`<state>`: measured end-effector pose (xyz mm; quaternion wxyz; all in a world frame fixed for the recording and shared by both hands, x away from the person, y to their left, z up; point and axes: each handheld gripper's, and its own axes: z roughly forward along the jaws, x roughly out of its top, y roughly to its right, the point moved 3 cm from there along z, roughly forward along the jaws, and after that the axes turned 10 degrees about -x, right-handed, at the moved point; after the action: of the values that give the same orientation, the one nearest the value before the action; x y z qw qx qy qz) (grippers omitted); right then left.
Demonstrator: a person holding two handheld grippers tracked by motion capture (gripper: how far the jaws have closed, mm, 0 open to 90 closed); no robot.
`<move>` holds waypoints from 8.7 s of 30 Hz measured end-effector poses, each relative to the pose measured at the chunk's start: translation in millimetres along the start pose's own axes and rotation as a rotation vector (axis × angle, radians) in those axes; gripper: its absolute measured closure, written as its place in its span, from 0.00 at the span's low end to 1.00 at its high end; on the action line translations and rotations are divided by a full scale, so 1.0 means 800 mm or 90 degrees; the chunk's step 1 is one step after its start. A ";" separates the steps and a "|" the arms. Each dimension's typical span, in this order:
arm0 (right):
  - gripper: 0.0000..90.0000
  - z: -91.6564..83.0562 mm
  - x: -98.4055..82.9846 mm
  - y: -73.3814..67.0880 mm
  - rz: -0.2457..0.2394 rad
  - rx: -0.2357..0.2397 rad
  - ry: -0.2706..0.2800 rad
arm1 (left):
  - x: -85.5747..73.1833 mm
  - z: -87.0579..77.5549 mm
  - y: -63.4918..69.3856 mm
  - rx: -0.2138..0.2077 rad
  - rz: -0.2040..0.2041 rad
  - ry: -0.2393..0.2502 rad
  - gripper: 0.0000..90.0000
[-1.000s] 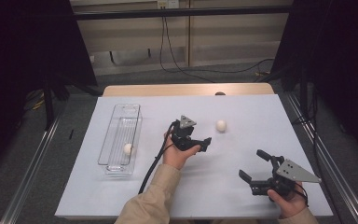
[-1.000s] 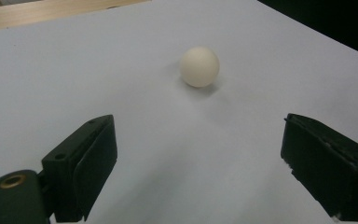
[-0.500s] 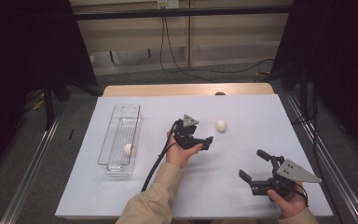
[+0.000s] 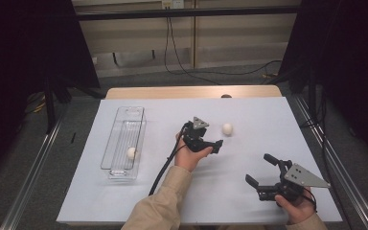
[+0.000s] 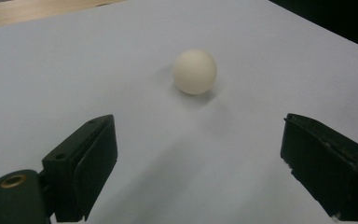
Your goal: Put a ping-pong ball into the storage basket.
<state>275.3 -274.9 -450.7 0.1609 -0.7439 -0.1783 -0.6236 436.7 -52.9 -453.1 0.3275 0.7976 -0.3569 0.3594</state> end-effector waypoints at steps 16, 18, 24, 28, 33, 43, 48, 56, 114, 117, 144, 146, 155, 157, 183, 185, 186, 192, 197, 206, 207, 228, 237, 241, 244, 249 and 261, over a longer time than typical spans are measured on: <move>0.03 -0.001 0.000 -0.001 -0.002 0.003 0.002 | 0.004 0.014 0.002 0.000 0.009 -0.007 0.12; 0.03 -0.001 0.000 -0.001 -0.002 0.003 0.002 | 0.005 0.015 0.002 -0.005 0.005 -0.006 0.12; 0.03 -0.001 0.000 -0.001 -0.001 0.003 0.002 | 0.008 0.020 0.003 -0.003 0.004 -0.006 0.12; 0.03 -0.001 0.000 -0.001 -0.001 0.004 0.002 | 0.009 0.023 0.003 -0.005 0.007 -0.008 0.12; 0.03 -0.001 0.000 -0.001 -0.001 0.004 0.002 | 0.010 0.026 0.004 -0.004 0.011 -0.010 0.12; 0.03 0.000 0.000 -0.001 -0.001 0.004 0.002 | 0.011 0.032 0.001 0.010 0.016 -0.015 0.12; 0.03 0.000 0.001 -0.001 -0.002 0.005 0.003 | 0.013 0.035 0.001 0.007 0.014 -0.017 0.12; 0.03 -0.001 0.001 -0.001 0.000 0.006 0.003 | 0.016 0.041 0.001 0.005 0.006 -0.017 0.12; 0.04 -0.001 0.001 -0.002 0.000 0.009 0.004 | 0.026 0.075 -0.007 0.020 -0.005 -0.014 0.13; 0.04 -0.001 0.001 -0.003 0.001 0.010 0.004 | 0.026 0.077 -0.007 0.021 -0.011 -0.010 0.11; 0.04 -0.001 0.001 -0.002 0.000 0.011 0.005 | 0.031 0.095 -0.009 0.034 -0.011 -0.015 0.17; 0.04 -0.001 0.001 -0.002 -0.001 0.011 0.005 | 0.031 0.096 -0.011 0.036 -0.010 -0.018 0.18; 0.04 -0.001 0.001 -0.002 0.000 0.011 0.003 | 0.030 0.104 -0.015 0.031 -0.021 -0.026 0.27; 0.04 -0.001 0.001 -0.002 0.000 0.010 0.003 | 0.030 0.105 -0.015 0.030 -0.020 -0.026 0.29; 0.04 0.000 0.000 -0.001 0.000 0.011 0.001 | 0.031 0.121 -0.018 0.020 -0.001 -0.056 0.56; 0.04 0.000 0.000 -0.001 0.000 0.011 0.001 | 0.031 0.120 -0.018 0.020 -0.004 -0.058 0.57; 0.04 0.000 0.000 -0.002 0.000 0.010 0.001 | 0.031 0.119 -0.018 0.017 0.000 -0.062 0.57; 0.04 0.000 0.001 -0.001 -0.001 0.010 0.003 | 0.032 0.113 -0.012 0.001 -0.002 -0.058 0.57; 0.04 0.000 0.001 -0.001 -0.001 0.009 0.003 | 0.032 0.103 -0.011 -0.011 -0.004 -0.055 0.57; 0.04 0.000 0.001 -0.002 -0.003 0.008 0.002 | 0.031 0.084 -0.012 -0.028 -0.012 -0.042 0.57; 0.04 0.000 0.001 -0.002 -0.003 0.008 0.002 | 0.031 0.081 -0.012 -0.031 -0.017 -0.040 0.57; 0.04 0.003 0.000 -0.002 -0.014 0.005 -0.002 | 0.024 0.032 -0.023 -0.021 -0.006 -0.043 0.57; 0.04 0.003 -0.001 -0.002 -0.014 0.003 -0.003 | 0.015 0.015 -0.029 -0.025 -0.005 -0.052 0.57; 0.04 0.003 -0.001 -0.002 -0.014 0.001 -0.004 | 0.013 0.008 -0.027 -0.027 0.003 -0.052 0.57; 0.04 0.003 0.000 -0.002 -0.014 0.002 -0.001 | 0.011 0.002 -0.029 -0.029 0.001 -0.052 0.57; 0.04 0.004 -0.001 -0.003 -0.021 0.002 -0.006 | 0.006 -0.011 -0.033 -0.030 0.002 -0.051 0.57; 0.04 0.006 -0.001 -0.002 -0.019 -0.007 -0.007 | -0.003 -0.032 -0.045 -0.016 -0.002 -0.060 0.57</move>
<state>278.3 -271.2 -452.6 0.1465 -0.7453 -0.1865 -0.6231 455.5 -12.9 -451.2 0.3207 0.8101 -0.3753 0.3162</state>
